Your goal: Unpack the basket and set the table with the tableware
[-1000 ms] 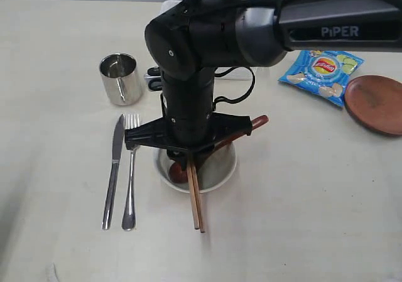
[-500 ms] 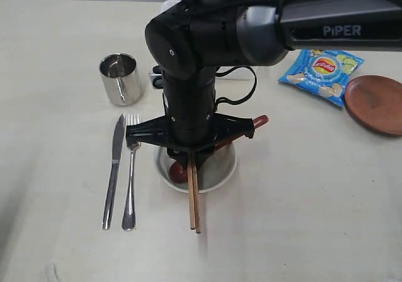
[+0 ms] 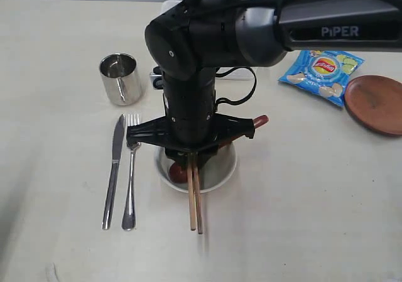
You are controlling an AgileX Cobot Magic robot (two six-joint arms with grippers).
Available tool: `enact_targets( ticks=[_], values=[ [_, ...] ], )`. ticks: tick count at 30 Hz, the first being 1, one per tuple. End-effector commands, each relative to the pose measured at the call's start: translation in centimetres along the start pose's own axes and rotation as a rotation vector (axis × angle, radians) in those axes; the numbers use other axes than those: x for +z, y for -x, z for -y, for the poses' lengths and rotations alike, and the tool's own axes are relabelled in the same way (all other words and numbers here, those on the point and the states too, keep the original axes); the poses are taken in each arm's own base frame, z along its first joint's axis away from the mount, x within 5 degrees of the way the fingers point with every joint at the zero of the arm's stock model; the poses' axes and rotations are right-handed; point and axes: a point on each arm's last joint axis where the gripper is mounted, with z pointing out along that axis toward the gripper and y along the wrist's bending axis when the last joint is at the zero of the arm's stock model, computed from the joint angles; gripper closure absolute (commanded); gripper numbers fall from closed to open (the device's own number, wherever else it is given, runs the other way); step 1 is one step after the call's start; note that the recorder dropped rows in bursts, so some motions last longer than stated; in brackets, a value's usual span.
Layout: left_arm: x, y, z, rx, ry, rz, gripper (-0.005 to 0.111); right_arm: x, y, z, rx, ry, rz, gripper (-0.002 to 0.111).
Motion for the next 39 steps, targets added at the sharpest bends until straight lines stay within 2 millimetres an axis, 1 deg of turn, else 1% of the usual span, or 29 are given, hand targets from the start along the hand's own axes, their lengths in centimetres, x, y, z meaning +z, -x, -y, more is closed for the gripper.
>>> enact_targets(
  ticks=[1, 6, 12, 15, 18, 21, 23, 26, 29, 32, 35, 37, 39],
  values=[
    [0.0, -0.1, 0.0, -0.009, 0.000, 0.002, 0.107, -0.3, 0.1, 0.1, -0.005, -0.005, 0.006, 0.060],
    [0.0, -0.1, 0.0, -0.009, 0.000, 0.002, 0.107, -0.8, 0.0, 0.1, -0.013, 0.006, 0.016, 0.059],
    [0.0, -0.1, 0.0, -0.009, 0.000, 0.002, 0.107, -2.8, 0.0, 0.8, -0.057, 0.013, 0.060, 0.059],
    [0.0, -0.1, 0.0, -0.009, 0.000, 0.002, 0.107, -4.2, -0.1, 1.4, -0.074, -0.009, 0.092, 0.059],
    [0.0, -0.1, 0.0, -0.009, 0.000, 0.002, 0.107, -5.9, -0.3, 2.0, -0.082, 0.016, 0.121, 0.059],
    [0.0, -0.1, 0.0, -0.009, 0.000, 0.002, 0.107, -8.0, 0.0, 3.5, -0.072, 0.052, 0.154, 0.059],
    [0.0, -0.1, 0.0, -0.009, 0.000, 0.002, 0.107, -9.5, 0.3, 5.1, -0.053, 0.062, 0.175, 0.059],
    [0.0, -0.1, 0.0, -0.009, 0.000, 0.002, 0.107, -11.5, 0.7, 8.0, -0.025, 0.058, 0.191, 0.059],
    [0.0, -0.1, 0.0, -0.009, 0.000, 0.002, 0.107, -13.5, 1.2, 11.4, 0.014, 0.064, 0.216, 0.059],
    [0.0, -0.1, 0.0, -0.009, 0.000, 0.002, 0.107, -15.5, 1.9, 15.8, 0.071, 0.077, 0.275, 0.059],
    [0.0, -0.1, 0.0, -0.009, 0.000, 0.002, 0.107, -17.0, 2.2, 21.2, 0.173, 0.071, 0.329, 0.059],
    [0.0, -0.1, 0.0, -0.009, 0.000, 0.002, 0.107, -17.6, 2.1, 24.6, 0.247, 0.079, 0.347, 0.059],
    [0.0, -0.1, 0.0, -0.009, 0.000, 0.002, 0.107, -17.5, 1.9, 27.5, 0.302, 0.083, 0.346, 0.059]
  ],
)
